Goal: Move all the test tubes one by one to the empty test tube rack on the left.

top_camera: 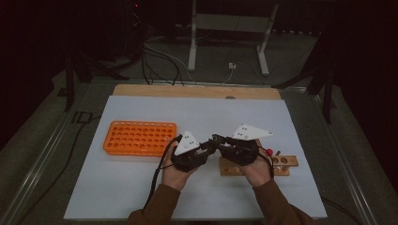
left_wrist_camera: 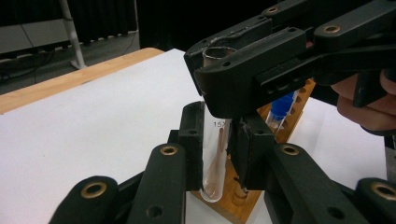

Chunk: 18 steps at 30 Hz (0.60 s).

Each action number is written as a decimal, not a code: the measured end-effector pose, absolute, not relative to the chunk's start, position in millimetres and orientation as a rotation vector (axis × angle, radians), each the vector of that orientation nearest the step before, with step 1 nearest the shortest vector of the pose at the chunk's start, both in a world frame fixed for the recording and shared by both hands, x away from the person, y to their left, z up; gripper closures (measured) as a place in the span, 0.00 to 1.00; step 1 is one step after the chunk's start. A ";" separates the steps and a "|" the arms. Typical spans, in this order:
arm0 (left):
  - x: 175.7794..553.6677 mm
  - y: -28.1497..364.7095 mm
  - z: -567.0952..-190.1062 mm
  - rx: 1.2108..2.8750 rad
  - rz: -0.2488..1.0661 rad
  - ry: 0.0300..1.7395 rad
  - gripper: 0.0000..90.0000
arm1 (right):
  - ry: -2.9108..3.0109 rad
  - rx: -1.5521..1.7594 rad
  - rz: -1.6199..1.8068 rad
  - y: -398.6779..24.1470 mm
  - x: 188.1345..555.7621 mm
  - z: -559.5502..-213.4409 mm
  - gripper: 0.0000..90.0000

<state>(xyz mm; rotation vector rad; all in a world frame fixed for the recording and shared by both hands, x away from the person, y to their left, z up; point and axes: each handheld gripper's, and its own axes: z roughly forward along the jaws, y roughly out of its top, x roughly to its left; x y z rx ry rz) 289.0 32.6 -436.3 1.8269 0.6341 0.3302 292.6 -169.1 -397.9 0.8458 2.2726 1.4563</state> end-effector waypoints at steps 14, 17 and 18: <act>293.2 44.2 -439.2 1.823 0.358 0.685 0.85 | 2.184 0.920 1.465 -187.0 291.6 -393.6 0.18; 293.8 49.7 -438.2 1.817 0.368 0.696 0.85 | 2.182 0.930 1.467 -193.6 292.4 -394.6 0.15; 294.1 51.8 -437.9 1.816 0.370 0.698 0.85 | 2.177 0.937 1.461 -196.3 292.9 -395.1 0.13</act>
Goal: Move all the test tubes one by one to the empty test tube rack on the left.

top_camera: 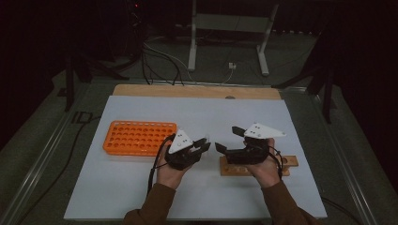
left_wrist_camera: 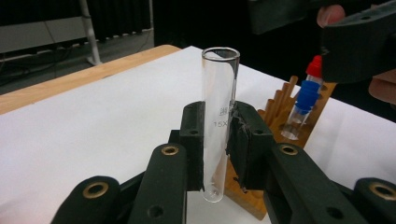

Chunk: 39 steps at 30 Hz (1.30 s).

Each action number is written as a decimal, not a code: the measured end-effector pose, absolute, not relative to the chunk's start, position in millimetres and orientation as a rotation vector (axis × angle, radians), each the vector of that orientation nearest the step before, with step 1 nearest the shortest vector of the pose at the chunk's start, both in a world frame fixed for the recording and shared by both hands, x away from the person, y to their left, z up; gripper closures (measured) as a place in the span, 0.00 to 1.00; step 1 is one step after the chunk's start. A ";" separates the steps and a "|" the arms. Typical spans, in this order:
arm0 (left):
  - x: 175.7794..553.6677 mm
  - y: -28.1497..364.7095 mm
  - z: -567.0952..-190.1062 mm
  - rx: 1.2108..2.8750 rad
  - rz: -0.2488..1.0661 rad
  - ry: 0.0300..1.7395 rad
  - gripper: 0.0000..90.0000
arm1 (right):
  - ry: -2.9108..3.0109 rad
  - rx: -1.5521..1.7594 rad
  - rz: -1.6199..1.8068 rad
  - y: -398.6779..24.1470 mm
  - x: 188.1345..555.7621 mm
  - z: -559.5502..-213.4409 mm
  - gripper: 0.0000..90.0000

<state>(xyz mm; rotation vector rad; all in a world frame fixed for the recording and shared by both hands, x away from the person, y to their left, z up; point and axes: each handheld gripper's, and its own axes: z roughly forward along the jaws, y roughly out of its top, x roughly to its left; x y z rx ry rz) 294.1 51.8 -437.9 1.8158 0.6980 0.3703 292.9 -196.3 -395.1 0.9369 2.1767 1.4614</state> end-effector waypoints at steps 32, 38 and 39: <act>295.8 123.2 -432.5 1.752 0.474 0.839 0.85 | 1.972 1.123 1.426 -286.6 283.0 -403.9 0.00; 295.3 137.2 -433.9 1.743 0.492 0.874 0.85 | 1.951 1.141 1.425 -298.4 279.3 -405.7 0.00; 295.0 139.4 -434.3 1.743 0.496 0.879 0.85 | 1.946 1.144 1.425 -299.8 279.0 -406.0 0.00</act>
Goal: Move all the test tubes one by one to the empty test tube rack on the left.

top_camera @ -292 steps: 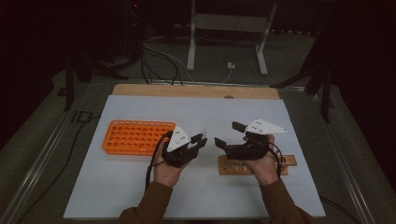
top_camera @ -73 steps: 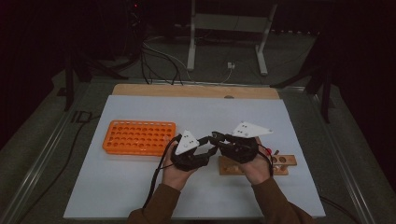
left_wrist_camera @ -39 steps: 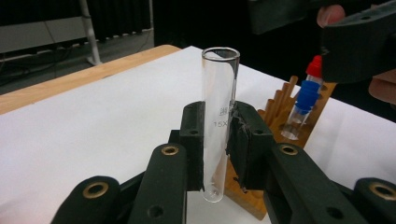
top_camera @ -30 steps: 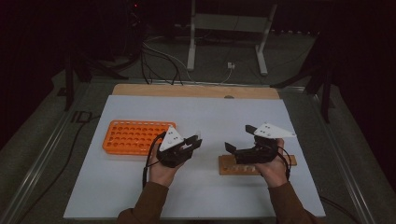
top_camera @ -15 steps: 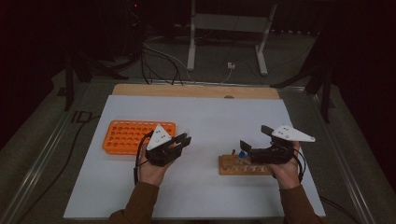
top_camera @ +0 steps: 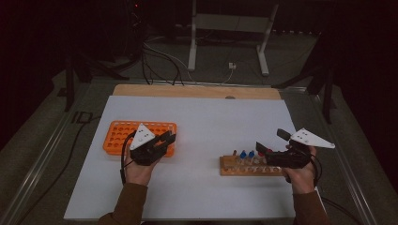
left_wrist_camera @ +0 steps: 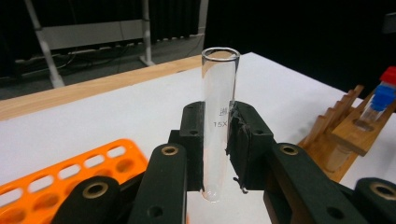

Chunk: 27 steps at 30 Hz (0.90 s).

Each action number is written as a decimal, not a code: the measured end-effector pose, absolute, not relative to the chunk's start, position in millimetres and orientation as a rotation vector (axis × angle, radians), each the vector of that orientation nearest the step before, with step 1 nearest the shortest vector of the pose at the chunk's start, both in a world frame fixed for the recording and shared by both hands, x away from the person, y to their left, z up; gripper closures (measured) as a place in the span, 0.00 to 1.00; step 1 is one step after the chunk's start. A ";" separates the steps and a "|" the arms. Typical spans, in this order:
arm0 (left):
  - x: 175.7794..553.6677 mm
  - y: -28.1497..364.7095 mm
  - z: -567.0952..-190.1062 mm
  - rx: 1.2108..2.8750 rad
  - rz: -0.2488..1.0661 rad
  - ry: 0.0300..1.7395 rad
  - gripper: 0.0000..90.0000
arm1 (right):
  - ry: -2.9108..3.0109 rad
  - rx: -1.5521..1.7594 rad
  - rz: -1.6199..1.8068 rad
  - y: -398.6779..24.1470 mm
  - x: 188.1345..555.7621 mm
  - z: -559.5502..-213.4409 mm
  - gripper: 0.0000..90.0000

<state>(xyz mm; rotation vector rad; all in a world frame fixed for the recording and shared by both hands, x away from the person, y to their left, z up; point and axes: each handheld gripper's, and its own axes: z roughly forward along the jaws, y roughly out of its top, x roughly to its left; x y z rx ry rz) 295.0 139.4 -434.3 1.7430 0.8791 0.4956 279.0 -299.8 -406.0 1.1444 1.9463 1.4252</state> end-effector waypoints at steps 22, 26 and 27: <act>299.3 163.1 -460.0 1.721 0.645 0.993 0.85 | 1.937 1.164 1.459 -308.0 275.7 -413.6 0.00; 305.1 159.1 -468.7 1.751 0.650 1.011 0.85 | 1.934 1.161 1.461 -308.2 274.8 -413.1 0.00; 306.2 158.4 -470.8 1.759 0.652 1.016 0.85 | 1.934 1.155 1.460 -308.1 274.6 -413.4 0.00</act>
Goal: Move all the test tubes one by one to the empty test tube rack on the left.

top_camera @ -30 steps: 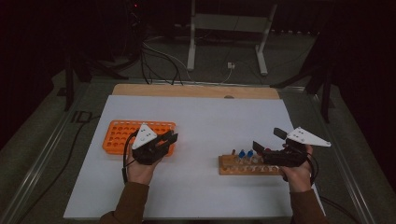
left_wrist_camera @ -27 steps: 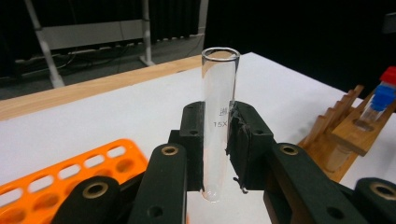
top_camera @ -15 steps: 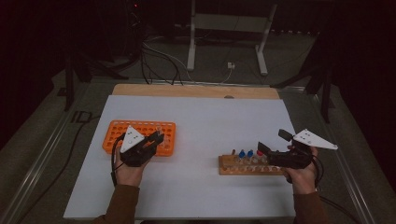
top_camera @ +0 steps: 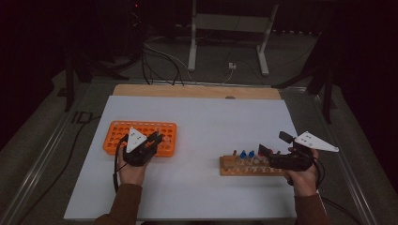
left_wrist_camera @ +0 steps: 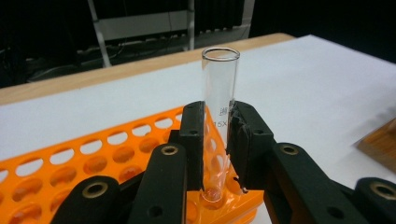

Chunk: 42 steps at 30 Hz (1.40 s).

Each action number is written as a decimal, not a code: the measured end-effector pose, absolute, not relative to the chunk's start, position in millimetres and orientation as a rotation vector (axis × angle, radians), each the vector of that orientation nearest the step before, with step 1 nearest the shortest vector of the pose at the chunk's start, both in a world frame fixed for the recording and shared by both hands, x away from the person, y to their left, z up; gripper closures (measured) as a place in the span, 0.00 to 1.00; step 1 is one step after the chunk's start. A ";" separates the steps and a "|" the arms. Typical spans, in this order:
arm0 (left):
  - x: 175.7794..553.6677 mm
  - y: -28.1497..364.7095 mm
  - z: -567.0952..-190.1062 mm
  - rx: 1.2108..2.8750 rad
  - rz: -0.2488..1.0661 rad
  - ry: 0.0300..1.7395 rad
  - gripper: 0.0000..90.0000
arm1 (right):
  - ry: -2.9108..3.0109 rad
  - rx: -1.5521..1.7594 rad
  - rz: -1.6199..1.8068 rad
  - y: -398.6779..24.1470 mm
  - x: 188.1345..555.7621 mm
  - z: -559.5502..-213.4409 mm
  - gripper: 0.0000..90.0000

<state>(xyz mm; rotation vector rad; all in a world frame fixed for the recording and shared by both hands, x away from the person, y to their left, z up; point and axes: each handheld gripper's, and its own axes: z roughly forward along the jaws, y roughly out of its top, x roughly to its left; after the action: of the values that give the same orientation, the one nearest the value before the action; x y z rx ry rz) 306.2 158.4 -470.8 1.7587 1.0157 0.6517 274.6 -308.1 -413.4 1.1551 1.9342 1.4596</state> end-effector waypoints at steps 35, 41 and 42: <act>306.8 157.2 -498.6 1.896 0.583 1.078 0.75 | 1.936 1.163 1.443 -313.7 271.0 -414.6 0.00; 302.3 167.9 -491.7 1.791 0.562 1.115 0.47 | 1.939 1.173 1.420 -317.8 269.9 -415.5 0.04; 300.8 168.8 -490.2 1.776 0.568 1.118 0.42 | 1.941 1.174 1.420 -318.5 269.8 -415.8 0.05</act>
<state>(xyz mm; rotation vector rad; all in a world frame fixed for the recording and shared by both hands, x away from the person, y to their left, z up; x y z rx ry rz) 300.8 168.8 -490.2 1.7756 1.1177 0.5682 269.8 -318.5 -415.8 1.1739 1.9414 1.4197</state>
